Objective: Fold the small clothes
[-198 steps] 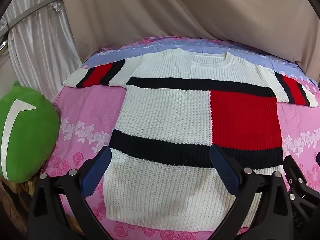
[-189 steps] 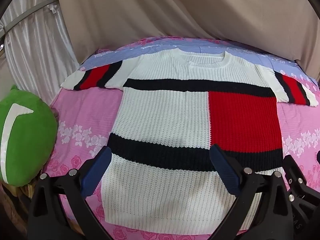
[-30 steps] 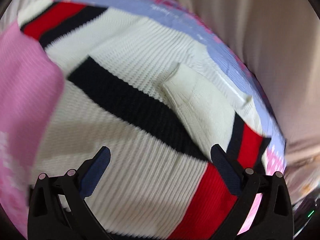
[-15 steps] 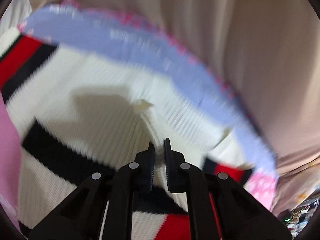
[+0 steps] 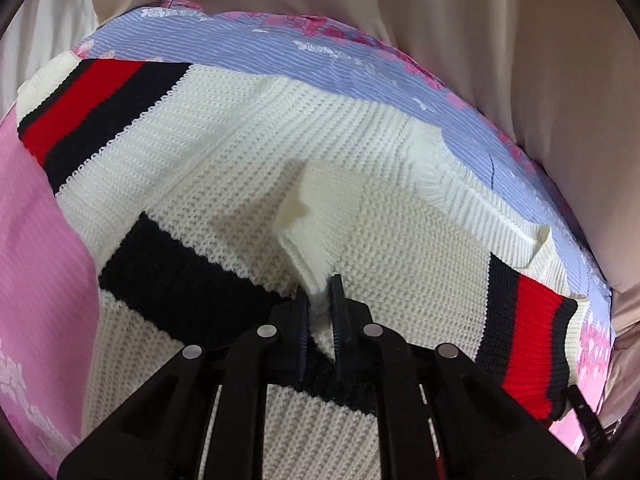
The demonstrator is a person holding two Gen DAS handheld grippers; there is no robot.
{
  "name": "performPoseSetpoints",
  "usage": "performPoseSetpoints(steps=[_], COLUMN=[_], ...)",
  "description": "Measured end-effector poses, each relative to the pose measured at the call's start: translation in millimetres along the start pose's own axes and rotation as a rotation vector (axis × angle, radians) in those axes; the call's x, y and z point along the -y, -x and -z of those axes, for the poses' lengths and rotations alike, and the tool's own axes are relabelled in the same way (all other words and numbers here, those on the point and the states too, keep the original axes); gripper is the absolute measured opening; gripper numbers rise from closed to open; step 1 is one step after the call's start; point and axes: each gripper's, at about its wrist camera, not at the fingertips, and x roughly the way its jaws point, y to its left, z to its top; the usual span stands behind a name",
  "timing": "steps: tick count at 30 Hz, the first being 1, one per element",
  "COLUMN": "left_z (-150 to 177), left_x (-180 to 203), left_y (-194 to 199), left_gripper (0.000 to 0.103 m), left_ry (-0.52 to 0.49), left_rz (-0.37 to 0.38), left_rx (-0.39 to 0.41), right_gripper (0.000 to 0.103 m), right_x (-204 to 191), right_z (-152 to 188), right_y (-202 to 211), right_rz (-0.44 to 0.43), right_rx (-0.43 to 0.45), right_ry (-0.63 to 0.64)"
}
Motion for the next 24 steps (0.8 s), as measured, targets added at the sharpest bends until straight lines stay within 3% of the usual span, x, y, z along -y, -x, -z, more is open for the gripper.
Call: performPoseSetpoints(steps=[2,6,9,12,13,15,17,20,22,24], left_z=[0,5,8,5,5,6,9,13,14,16], left_x=[2,6,8,7,6,6,11,22,24,25], left_y=[-1,7,7,7,7,6,6,6,8,10], left_gripper=[0.011,0.011,0.011,0.013,0.014,0.019,0.020,0.022,0.024,0.025], left_ry=[-0.004,-0.004,-0.018,-0.010,-0.008,-0.023,-0.061,-0.094,-0.070,-0.055], left_rz=[-0.005,-0.005,-0.013,0.007,0.016,0.025,0.004,-0.036,-0.010,0.003], left_rx=[0.004,0.017,0.021,0.001,-0.003,-0.002,0.012,0.020,0.001,-0.016], right_gripper=[0.007,0.014,0.014,0.004,0.000,0.000,0.000,0.000,0.000,0.000], right_x=[-4,-28,-51,-45,-33,-1,11,-8,-11,-5], right_z=[-4,-15,-18,-6,-3,-1,-3,-5,-1,11], right_y=[11,31,9,-31,-36,-33,-26,-6,-2,-15], right_rz=[0.039,0.021,-0.060,0.019,0.062,0.020,0.030,0.046,0.040,0.101], right_rx=[0.025,0.110,0.036,-0.067,-0.076,-0.054,-0.055,-0.036,-0.036,-0.080], right_ry=[-0.017,0.031,0.115,0.149,0.121,0.009,-0.034,0.017,0.048,0.099])
